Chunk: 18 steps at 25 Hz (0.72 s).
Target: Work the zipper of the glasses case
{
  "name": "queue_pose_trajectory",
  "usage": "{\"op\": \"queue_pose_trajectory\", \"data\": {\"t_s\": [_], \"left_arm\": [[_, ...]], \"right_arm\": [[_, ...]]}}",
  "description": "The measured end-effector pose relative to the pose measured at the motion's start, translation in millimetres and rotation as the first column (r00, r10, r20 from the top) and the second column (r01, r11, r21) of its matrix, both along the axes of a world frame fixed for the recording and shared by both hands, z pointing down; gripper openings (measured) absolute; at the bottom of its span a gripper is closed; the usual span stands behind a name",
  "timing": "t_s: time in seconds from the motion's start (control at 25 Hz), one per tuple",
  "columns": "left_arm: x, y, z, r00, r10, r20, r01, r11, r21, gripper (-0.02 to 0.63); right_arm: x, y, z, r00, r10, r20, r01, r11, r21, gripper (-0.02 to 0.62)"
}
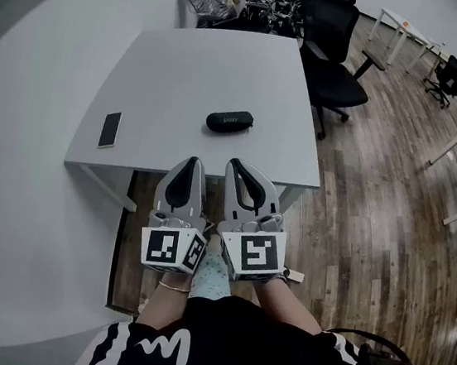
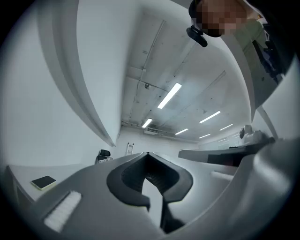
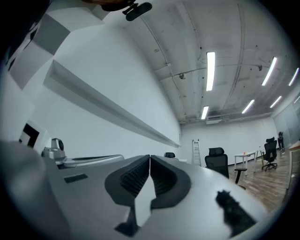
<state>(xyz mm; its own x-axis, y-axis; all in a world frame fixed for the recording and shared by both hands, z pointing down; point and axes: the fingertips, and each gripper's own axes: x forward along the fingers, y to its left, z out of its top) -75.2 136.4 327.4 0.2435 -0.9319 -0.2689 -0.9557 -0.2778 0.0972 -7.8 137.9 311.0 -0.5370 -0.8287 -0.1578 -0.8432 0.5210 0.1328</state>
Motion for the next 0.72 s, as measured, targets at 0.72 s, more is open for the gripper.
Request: {"op": "queue_pose_trajectory", "data": {"t_s": [0.72], "left_arm": [[-32.9, -296.3, 20.9, 0.989, 0.115, 0.091, -0.104, 0.988, -0.111, 0.003]], "right_arm": [[-41.8, -281.6, -10.2, 0.997, 0.066, 0.03, -0.065, 0.998, -0.026, 0.008]]}}
